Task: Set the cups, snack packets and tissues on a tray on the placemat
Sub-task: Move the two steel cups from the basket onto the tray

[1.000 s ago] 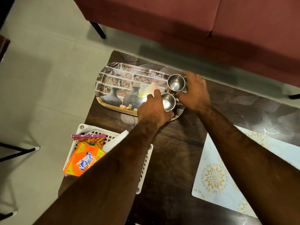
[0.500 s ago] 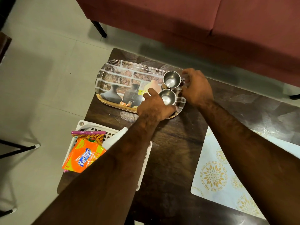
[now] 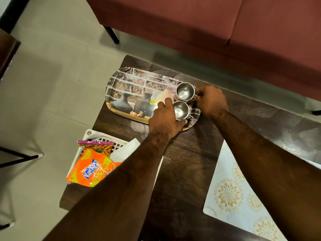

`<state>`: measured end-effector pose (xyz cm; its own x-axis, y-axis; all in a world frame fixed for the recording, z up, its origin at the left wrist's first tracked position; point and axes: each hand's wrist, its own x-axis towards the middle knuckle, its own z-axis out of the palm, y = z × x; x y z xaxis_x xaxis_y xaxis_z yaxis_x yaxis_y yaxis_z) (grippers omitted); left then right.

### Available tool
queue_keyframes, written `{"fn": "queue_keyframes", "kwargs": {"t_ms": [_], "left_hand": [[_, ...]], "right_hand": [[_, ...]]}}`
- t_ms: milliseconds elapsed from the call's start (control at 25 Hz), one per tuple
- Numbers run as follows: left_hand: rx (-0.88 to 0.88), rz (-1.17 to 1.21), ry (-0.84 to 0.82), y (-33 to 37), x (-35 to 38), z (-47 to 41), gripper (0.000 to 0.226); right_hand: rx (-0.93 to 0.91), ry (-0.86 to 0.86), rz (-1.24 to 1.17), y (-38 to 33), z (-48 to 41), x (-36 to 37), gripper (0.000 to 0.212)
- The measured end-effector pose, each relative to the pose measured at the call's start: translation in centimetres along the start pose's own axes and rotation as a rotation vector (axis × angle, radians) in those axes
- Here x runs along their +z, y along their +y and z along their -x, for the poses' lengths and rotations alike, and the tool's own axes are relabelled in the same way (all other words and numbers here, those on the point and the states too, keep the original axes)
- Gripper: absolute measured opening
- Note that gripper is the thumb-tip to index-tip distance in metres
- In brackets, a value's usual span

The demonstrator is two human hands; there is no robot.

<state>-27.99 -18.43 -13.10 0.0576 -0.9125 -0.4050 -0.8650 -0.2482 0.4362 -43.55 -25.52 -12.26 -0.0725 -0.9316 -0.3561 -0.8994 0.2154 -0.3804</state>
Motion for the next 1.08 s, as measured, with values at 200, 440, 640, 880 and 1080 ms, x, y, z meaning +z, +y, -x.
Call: {"fn": "queue_keyframes", "kwargs": {"t_ms": [200, 440, 640, 880, 1080], "left_hand": [[-0.002, 0.031, -0.027, 0.3, 0.0, -0.1, 0.081], [-0.008, 0.025, -0.026, 0.2, 0.5, -0.1, 0.084], [-0.022, 0.068, -0.016, -0.8, 0.0, 1.1, 0.093], [0.047, 0.165, 0.021, -6.6, -5.1, 4.6, 0.041], [-0.097, 0.131, 0.083, -15.3, -10.0, 7.3, 0.02]], "right_hand": [[0.006, -0.023, -0.017, -0.1, -0.1, -0.2, 0.027], [0.028, 0.009, 0.002, -0.3, -0.5, -0.2, 0.025], [0.013, 0.055, 0.004, -0.6, 0.6, -0.8, 0.046], [-0.17, 0.387, -0.166, -5.2, 6.5, -1.0, 0.03], [-0.314, -0.144, -0.228, -11.4, 13.9, 4.9, 0.025]]}}
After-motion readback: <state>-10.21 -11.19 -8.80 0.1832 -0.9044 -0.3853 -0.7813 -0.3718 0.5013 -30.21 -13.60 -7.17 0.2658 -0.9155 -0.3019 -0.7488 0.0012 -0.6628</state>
